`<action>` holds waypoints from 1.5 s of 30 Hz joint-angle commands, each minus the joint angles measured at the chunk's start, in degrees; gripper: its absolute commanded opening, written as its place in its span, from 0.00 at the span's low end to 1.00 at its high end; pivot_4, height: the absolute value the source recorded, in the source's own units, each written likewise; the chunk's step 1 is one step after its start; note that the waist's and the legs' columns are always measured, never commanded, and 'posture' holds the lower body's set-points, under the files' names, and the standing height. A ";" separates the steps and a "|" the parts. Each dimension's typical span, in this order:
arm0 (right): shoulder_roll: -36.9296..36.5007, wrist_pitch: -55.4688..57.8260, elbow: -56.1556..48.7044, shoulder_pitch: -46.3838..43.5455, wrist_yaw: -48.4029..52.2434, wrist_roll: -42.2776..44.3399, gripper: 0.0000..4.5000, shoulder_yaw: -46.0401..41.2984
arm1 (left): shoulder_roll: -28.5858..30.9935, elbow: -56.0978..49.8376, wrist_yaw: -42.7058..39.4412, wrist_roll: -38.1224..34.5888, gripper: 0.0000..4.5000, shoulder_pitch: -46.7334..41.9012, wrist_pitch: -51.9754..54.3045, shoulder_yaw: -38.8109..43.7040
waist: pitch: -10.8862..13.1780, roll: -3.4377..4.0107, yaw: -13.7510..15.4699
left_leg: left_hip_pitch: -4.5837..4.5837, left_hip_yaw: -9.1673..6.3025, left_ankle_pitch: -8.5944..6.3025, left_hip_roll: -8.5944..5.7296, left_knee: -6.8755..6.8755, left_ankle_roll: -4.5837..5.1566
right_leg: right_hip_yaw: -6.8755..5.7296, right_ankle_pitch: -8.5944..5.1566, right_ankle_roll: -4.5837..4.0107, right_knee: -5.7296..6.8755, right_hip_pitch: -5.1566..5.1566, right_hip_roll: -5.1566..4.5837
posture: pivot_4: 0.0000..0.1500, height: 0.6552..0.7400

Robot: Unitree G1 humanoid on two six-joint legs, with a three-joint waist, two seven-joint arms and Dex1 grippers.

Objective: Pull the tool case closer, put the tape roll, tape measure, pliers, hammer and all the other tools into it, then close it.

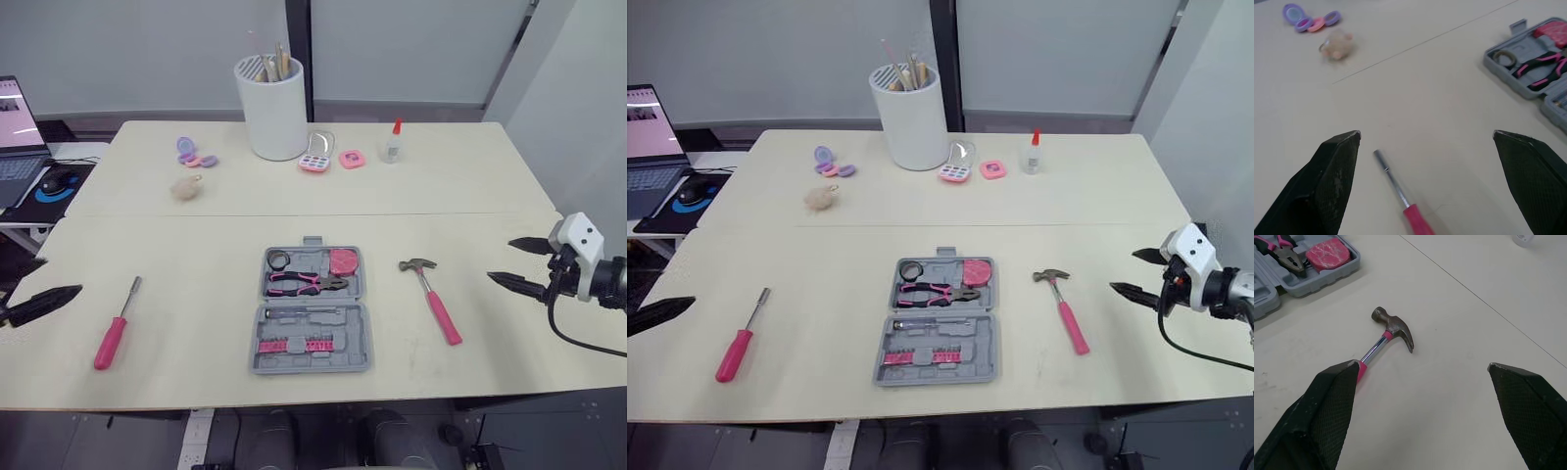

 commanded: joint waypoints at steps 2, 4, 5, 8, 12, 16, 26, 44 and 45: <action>-0.26 1.07 -2.50 -0.69 -1.02 1.40 0.99 -1.49 | -1.38 -13.94 3.83 -4.09 1.00 -2.43 6.44 -1.09 | -0.01 -0.01 0.28 | 0.01 -0.01 0.00 0.00 0.01 0.00 | 0.00 0.01 0.01 0.00 0.01 0.01 | 1.00 1.00; 0.16 1.79 -2.83 -0.94 -1.50 1.79 0.99 -1.55 | -2.64 -17.25 5.11 -4.71 1.00 -3.50 7.82 -2.42 | -0.01 0.00 0.28 | 0.01 0.01 0.00 0.00 0.01 0.00 | 0.03 0.01 0.02 0.00 0.01 0.02 | 1.00 1.00; 0.43 2.25 -3.10 -1.05 -1.84 2.08 0.99 -1.64 | -3.19 -18.59 5.65 -4.90 1.00 -3.86 8.36 -2.92 | -0.01 0.00 0.24 | 0.02 0.03 0.00 -0.01 0.00 0.00 | 0.05 0.01 0.02 0.00 0.01 0.02 | 1.00 1.00; 0.99 3.22 -4.80 -0.74 -2.68 2.91 0.99 -1.83 | -5.11 -23.95 7.69 -6.05 1.00 -4.96 10.65 -4.78 | -0.01 0.00 0.05 | 0.03 0.03 0.00 0.01 0.00 0.00 | 0.08 0.01 0.01 0.01 0.01 0.07 | 1.00 1.00; 0.79 2.78 -6.41 -0.15 -2.54 2.67 0.99 -0.83 | -7.42 -32.52 9.88 -8.64 1.00 -6.38 14.20 -8.20 | -0.01 0.00 0.31 | -0.01 -0.01 0.00 -0.01 0.02 0.00 | 0.07 0.01 0.02 0.00 0.02 0.08 | 1.00 1.00; 0.15 0.73 -6.56 -1.07 -0.79 1.11 0.99 1.72 | -10.05 -39.93 12.10 -10.51 1.00 -8.39 16.49 -13.23 | -0.01 0.00 0.36 | 0.01 -0.03 0.00 -0.04 0.06 0.00 | 0.09 0.04 0.07 0.00 0.07 0.08 | 1.00 1.00; -2.00 -19.81 2.45 -13.85 6.52 -13.68 0.99 17.03 | -17.19 -56.44 15.79 -11.21 1.00 -9.66 18.28 -29.49 | -0.02 0.02 0.16 | 0.04 -0.05 0.01 -0.02 0.10 -0.01 | 0.14 0.05 0.08 -0.01 0.10 0.22 | 1.00 1.00; 7.68 -76.59 42.08 -47.94 -13.71 -64.69 0.99 52.93 | -21.08 -61.17 24.05 -7.07 1.00 -7.70 18.55 -34.77 | 0.03 0.10 0.33 | 0.07 -0.10 0.03 -0.01 0.17 -0.03 | 0.15 0.06 0.05 0.00 0.12 0.33 | 1.00 1.00; 8.07 -77.75 43.35 -48.91 -15.92 -66.91 0.99 54.19 | -21.12 -61.30 24.43 -6.83 1.00 -7.62 18.54 -34.93 | 0.03 0.10 0.33 | 0.08 -0.10 0.03 -0.01 0.17 -0.03 | 0.15 0.05 0.05 0.01 0.13 0.29 | 1.00 1.00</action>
